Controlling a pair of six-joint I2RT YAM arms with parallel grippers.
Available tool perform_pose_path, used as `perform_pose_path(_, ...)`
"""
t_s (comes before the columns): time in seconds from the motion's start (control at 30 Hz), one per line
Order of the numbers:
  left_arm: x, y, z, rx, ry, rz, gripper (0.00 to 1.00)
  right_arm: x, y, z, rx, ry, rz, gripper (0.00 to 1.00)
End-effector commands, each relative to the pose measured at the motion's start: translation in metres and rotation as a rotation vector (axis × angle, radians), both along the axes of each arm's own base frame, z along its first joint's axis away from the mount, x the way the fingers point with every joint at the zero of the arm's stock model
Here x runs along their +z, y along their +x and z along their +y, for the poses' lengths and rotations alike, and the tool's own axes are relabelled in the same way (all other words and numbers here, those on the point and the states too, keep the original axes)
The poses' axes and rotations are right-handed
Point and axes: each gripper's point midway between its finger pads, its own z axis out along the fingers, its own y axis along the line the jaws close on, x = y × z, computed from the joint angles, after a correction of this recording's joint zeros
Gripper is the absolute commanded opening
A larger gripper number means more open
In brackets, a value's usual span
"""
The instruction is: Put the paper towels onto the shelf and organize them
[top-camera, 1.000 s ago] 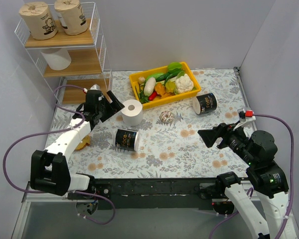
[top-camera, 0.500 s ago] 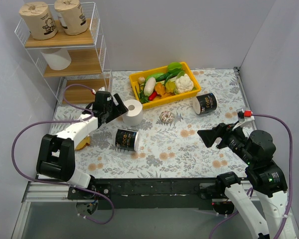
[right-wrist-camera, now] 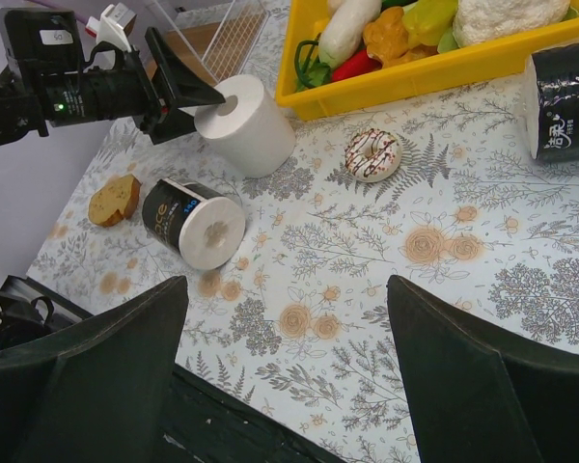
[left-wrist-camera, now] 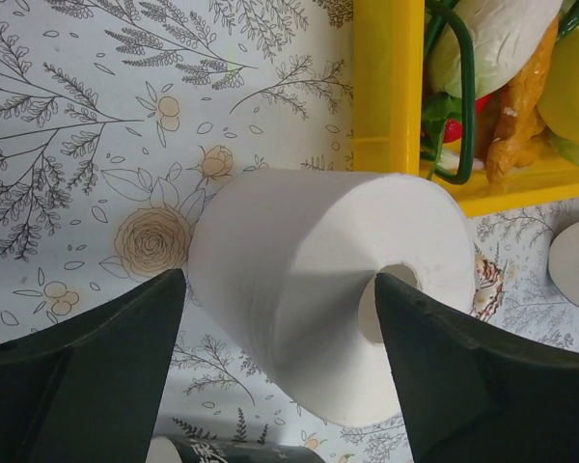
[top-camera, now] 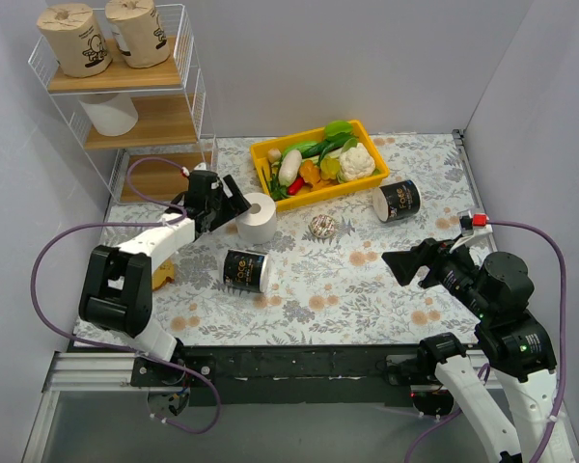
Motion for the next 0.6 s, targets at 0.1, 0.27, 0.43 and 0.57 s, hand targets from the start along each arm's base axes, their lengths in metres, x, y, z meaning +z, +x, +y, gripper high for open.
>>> perform_pose_path(0.1,0.004,0.01,-0.003,-0.009,0.013,-0.019,0.68,0.005,0.005,0.0,-0.009,0.007,-0.031,0.91)
perform_pose_path(0.27,0.005,0.006,-0.006,-0.036,0.012,0.0,0.54,0.007,0.005,0.0,-0.009,0.008,-0.035,0.91)
perform_pose_path(0.43,0.029,0.003,0.004,0.003,0.033,-0.046,0.45,0.011,0.004,0.0,-0.009,0.01,-0.041,0.91)
perform_pose_path(0.57,0.044,0.0,0.005,-0.004,0.034,-0.08,0.4,0.01,0.003,0.002,0.003,0.02,-0.037,0.91)
